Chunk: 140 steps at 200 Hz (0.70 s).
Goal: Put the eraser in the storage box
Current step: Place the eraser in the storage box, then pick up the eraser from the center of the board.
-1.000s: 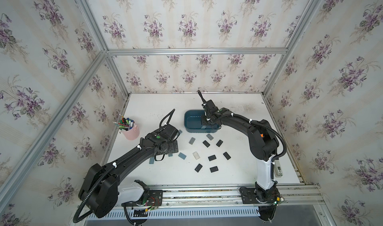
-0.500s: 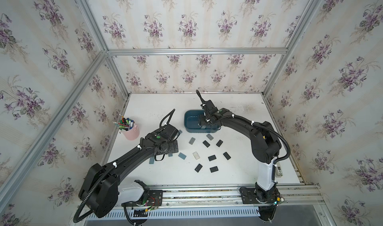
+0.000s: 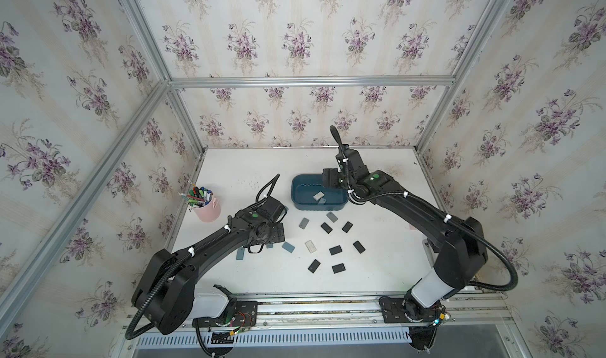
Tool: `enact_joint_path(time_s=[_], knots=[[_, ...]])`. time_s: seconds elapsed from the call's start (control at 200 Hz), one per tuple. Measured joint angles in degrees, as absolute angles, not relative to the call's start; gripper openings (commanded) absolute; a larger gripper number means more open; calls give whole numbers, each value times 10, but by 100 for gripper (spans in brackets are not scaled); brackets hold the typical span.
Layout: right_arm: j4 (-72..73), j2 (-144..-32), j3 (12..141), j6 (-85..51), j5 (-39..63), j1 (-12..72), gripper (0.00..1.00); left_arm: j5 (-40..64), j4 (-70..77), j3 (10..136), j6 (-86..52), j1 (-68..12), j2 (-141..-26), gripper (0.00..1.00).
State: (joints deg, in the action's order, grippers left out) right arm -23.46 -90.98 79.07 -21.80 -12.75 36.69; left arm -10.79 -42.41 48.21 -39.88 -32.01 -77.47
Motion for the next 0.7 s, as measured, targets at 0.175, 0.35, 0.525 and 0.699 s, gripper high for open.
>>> enact_joint_path(time_s=[0.175, 0.35, 0.525, 0.699], knots=[[-204, -798, 700, -213, -163, 367, 100, -97, -411, 472, -399, -320, -792, 100], [-178, -711, 622, -214, -195, 367, 100, -88, -391, 468, -400, -320, -828, 99], [-170, -667, 584, -214, -206, 367, 100, -89, -379, 471, -401, -320, -857, 99], [-170, -637, 559, -212, -210, 367, 100, -93, -368, 479, -401, -319, -889, 88]])
